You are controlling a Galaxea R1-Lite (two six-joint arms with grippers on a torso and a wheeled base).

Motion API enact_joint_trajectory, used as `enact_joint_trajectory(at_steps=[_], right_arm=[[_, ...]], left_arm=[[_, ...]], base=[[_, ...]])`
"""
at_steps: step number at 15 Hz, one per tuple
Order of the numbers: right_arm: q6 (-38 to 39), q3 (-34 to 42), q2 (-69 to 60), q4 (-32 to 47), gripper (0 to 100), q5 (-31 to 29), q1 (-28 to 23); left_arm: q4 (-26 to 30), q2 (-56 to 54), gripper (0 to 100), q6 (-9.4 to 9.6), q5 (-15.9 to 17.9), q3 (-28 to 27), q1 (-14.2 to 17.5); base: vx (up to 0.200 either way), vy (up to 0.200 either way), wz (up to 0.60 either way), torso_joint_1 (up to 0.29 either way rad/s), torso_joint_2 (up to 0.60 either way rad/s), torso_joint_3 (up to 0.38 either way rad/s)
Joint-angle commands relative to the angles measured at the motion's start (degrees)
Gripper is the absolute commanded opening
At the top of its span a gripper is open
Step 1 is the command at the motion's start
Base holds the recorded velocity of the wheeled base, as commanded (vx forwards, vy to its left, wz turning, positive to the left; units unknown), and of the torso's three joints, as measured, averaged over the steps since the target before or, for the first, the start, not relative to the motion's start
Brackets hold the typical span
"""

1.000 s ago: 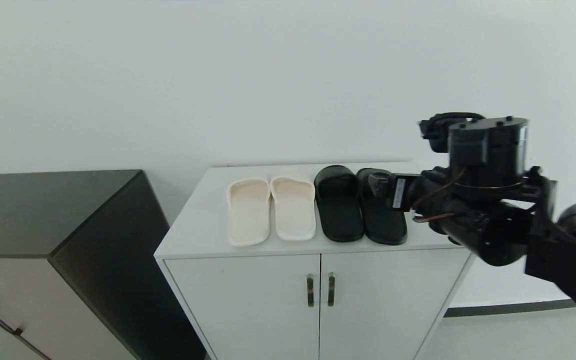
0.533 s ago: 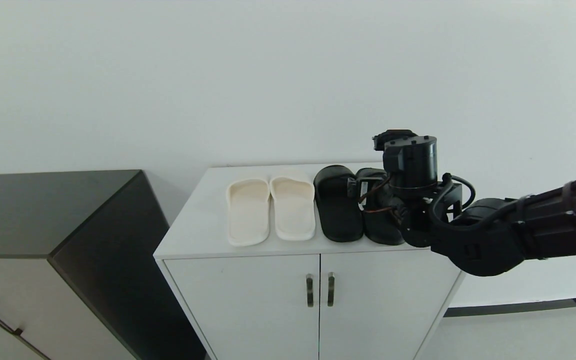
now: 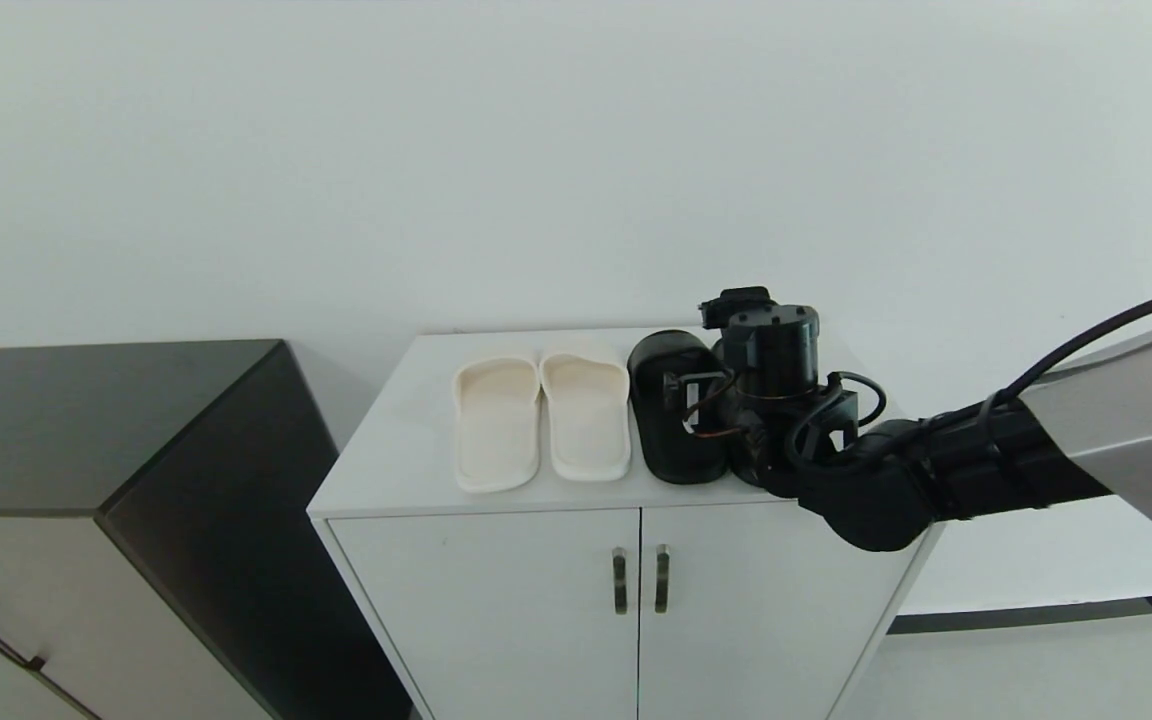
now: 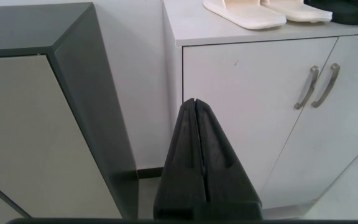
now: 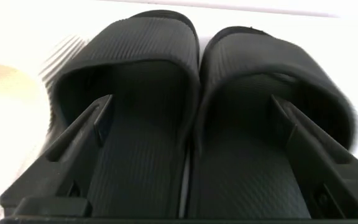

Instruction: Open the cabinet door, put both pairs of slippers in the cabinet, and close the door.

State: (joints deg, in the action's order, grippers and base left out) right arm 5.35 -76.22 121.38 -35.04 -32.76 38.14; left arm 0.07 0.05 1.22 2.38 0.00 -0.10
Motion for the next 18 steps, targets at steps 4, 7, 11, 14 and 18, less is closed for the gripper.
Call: enact_joint_trajectory(at_steps=[4,7,11,14,18], right_arm=[[-1.0,-6.1,5.4,0.1,0,0.2,-2.3],[-1.1,-7.0,5.7,0.2,0,0.2,-2.4],[-1.1,-6.5,3.4,0.1,0,0.1,-2.3],[-3.7,-0.5,-3.2,-0.5,0,0.2,-1.4],[-3.8,14.3,-19.7,-0.2,0,7.7,1.1]], left_arm=[[0.0,0.0,0,0.01,0.0,0.0,0.0],[0.0,0.0,0,0.01,0.0,0.0,0.0],[-0.1,0.0,0,0.1,0.1,0.0,0.0],[-0.1,0.0,0,0.19,0.2,0.0,0.0],[-0.1,0.0,0,0.36,0.2,0.0,0.0]], base=[[0.0,0.0,0.0,0.0,0.0,0.0],[0.0,0.0,0.0,0.0,0.0,0.0],[0.0,0.0,0.0,0.0,0.0,0.0],[0.0,0.0,0.0,0.0,0.0,0.0],[0.0,0.0,0.0,0.0,0.0,0.0]])
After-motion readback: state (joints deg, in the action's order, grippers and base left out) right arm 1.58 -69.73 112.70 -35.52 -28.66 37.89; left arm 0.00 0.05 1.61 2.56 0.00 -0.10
